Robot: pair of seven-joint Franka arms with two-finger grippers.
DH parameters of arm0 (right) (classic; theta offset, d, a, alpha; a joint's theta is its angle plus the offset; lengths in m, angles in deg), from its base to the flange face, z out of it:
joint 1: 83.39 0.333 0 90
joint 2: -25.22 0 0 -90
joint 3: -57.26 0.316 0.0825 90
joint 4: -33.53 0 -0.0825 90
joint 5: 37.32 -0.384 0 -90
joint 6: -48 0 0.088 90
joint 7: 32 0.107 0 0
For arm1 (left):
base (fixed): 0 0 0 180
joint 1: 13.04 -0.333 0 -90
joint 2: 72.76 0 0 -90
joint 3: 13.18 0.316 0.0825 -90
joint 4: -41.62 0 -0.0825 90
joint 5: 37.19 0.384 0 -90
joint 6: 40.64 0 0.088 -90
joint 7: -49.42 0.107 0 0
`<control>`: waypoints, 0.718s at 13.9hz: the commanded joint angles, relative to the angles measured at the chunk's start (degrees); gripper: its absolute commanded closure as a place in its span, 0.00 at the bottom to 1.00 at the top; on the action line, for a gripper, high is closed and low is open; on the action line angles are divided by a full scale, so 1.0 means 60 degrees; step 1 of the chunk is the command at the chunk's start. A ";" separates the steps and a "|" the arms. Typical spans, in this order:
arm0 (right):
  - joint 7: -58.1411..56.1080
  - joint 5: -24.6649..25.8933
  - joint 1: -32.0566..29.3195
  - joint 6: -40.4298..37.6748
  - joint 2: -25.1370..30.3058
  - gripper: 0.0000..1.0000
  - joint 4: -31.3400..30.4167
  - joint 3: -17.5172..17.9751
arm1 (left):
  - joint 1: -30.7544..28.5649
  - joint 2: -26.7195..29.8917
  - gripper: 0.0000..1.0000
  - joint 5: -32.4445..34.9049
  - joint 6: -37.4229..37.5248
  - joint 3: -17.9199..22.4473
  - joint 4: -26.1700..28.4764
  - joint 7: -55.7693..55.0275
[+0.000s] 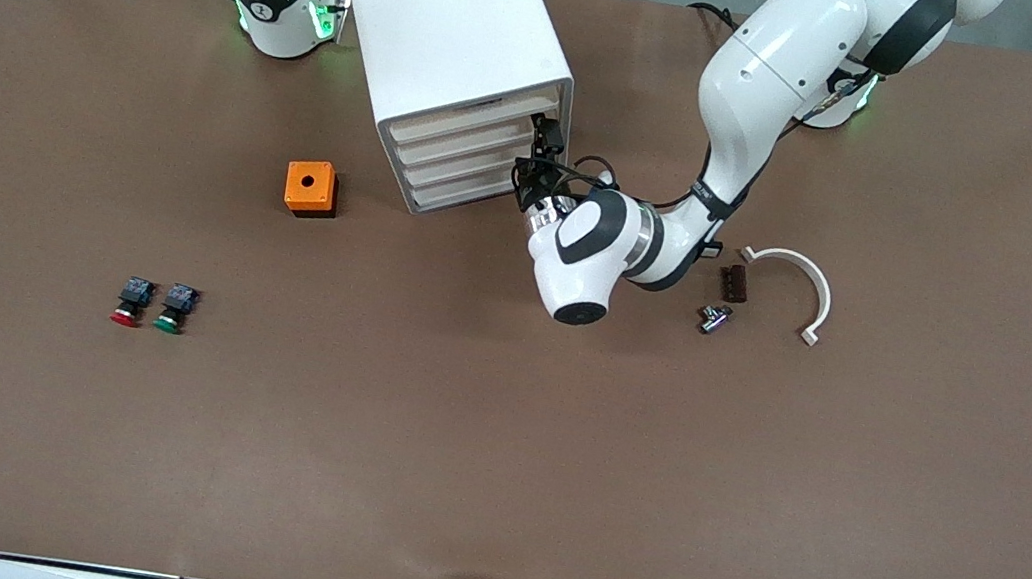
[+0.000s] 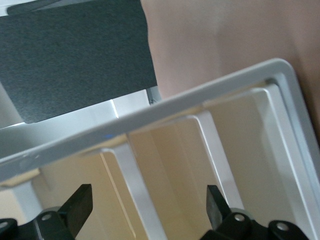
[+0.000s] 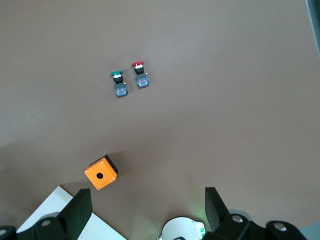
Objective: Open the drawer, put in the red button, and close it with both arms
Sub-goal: 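Pull the drawer open with the left gripper while the right gripper reaches buttons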
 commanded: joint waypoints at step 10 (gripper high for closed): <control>-0.0241 -0.0473 -0.0409 0.4252 -0.1204 0.00 -0.2610 0.0101 | 0.0076 -0.0045 0.65 -0.0122 0.0818 -0.0071 0.0157 -0.0210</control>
